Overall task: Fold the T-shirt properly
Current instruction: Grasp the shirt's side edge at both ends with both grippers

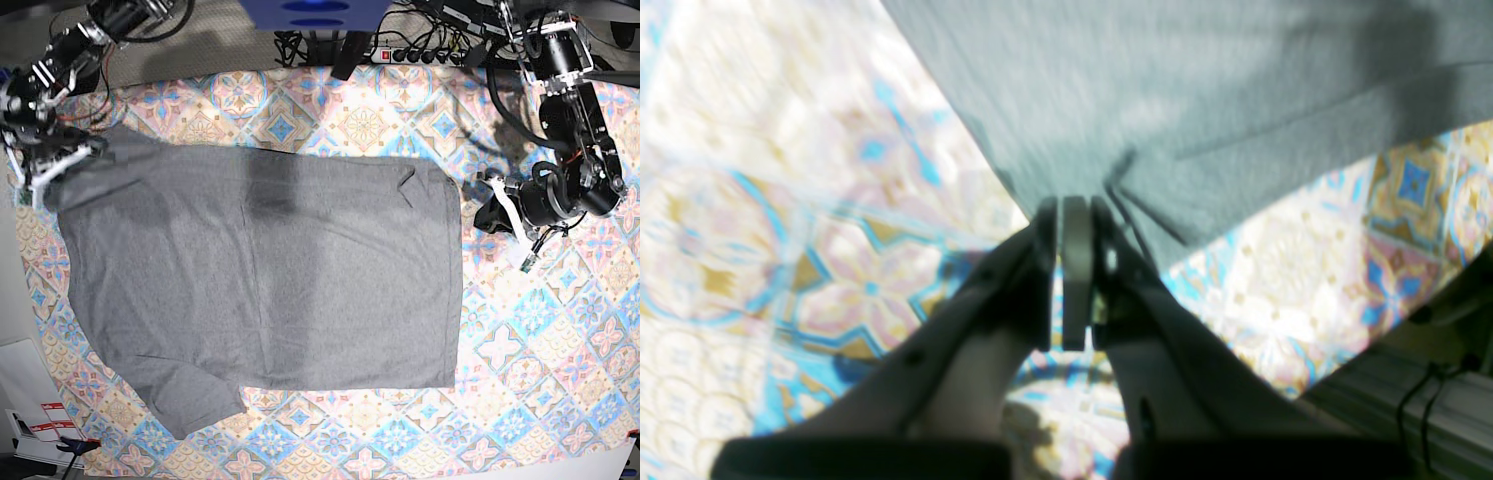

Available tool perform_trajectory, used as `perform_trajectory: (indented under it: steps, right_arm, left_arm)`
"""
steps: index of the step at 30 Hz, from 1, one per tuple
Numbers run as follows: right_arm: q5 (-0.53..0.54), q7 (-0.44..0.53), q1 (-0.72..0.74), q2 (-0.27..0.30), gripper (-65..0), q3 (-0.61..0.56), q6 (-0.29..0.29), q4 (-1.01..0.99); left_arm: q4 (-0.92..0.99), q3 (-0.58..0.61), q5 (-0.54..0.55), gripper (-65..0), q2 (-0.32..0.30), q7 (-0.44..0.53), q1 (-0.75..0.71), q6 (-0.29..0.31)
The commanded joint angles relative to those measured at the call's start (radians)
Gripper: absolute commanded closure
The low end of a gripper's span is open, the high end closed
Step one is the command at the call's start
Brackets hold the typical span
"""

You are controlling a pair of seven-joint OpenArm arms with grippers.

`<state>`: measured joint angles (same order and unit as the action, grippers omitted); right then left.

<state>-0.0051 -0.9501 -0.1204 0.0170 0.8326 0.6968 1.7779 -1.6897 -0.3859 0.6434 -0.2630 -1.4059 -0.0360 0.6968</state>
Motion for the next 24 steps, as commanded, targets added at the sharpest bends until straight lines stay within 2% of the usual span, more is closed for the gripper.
perform_trajectory:
  steps: [1, 5, 11, 13, 16, 18, 24]
  right_arm:
    - [-0.023, 0.018, 0.005, 0.019, -1.1, -0.012, 0.001, 0.013]
    - [-0.121, 0.018, 0.063, 0.019, -1.1, -0.045, 0.001, 0.012]
    - [-0.128, 0.018, 0.072, 0.019, -1.1, -0.046, 0.001, 0.01]
    - [-0.129, 0.018, 0.072, 0.019, -1.2, -0.046, 0.001, 0.007]
    - [-0.131, 0.018, 0.072, 0.019, -1.4, -0.046, 0.001, -0.013]
    - [-0.131, 0.018, 0.072, 0.019, -1.4, -0.046, 0.001, -0.028]
    - [-0.132, 0.024, 0.064, 0.021, -1.4, -0.046, 0.001, -0.04]
  left_arm:
    - [0.02, -0.003, 0.0, 0.0, -0.011, 0.01, 0.023, 0.001]
    - [0.107, 0.006, -0.047, 0.0, -0.011, 0.01, 0.057, 0.001]
    - [0.107, 0.084, -0.047, 0.0, -0.002, 0.01, 0.061, 0.001]
    - [0.107, 0.089, -0.032, -5.4, 0.029, 0.01, 0.063, 0.001]
    - [0.107, 0.089, 0.006, -19.1, 0.069, 0.01, 0.06, 0.001]
    - [0.107, 0.087, 0.026, -23.3, 0.092, 0.01, 0.054, 0.001]
    - [0.115, 0.087, 0.036, -17.9, 0.127, 0.01, 0.003, 0.001]
